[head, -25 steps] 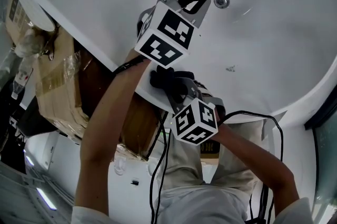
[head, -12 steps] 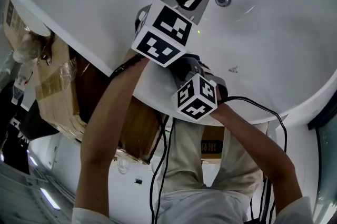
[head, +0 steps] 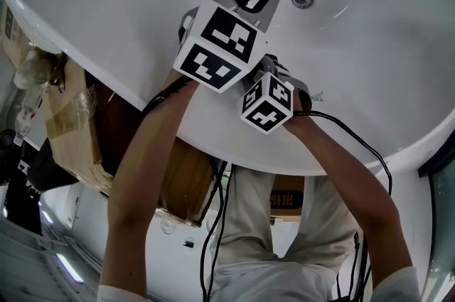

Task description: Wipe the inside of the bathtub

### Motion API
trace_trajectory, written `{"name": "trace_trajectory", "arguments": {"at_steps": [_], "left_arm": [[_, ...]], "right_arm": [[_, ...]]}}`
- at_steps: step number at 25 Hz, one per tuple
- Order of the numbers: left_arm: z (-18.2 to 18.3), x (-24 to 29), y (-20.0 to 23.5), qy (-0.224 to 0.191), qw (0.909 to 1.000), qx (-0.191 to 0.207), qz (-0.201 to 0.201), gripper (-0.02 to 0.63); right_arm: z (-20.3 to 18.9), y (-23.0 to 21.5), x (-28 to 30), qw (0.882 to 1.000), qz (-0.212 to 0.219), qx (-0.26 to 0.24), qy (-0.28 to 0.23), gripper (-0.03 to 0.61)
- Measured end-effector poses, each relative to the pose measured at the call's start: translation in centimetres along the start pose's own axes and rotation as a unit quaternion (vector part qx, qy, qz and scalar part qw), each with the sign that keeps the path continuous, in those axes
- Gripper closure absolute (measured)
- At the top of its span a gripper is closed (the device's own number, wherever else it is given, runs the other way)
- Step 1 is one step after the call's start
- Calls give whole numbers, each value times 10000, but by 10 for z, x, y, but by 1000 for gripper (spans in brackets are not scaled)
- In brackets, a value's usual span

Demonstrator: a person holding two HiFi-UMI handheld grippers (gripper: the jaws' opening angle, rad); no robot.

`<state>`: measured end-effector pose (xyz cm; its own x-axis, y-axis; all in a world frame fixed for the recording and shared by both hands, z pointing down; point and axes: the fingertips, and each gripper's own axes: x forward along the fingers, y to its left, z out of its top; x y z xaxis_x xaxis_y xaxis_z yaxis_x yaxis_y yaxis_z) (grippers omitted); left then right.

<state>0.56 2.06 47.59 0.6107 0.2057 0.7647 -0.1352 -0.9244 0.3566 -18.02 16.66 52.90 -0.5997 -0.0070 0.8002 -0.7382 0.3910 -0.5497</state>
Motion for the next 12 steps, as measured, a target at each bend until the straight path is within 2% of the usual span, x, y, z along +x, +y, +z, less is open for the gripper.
{"name": "trace_trajectory", "arguments": {"at_steps": [10,12], "left_arm": [[2,4,2,-38,10000,-39,16,615],[5,3,5,-75,9999,-78,52,615]], "right_arm": [[-11,-61,45,9986,-406,-254,222,531],[-20,-76,55,9976,-473,-302,398,531]]}}
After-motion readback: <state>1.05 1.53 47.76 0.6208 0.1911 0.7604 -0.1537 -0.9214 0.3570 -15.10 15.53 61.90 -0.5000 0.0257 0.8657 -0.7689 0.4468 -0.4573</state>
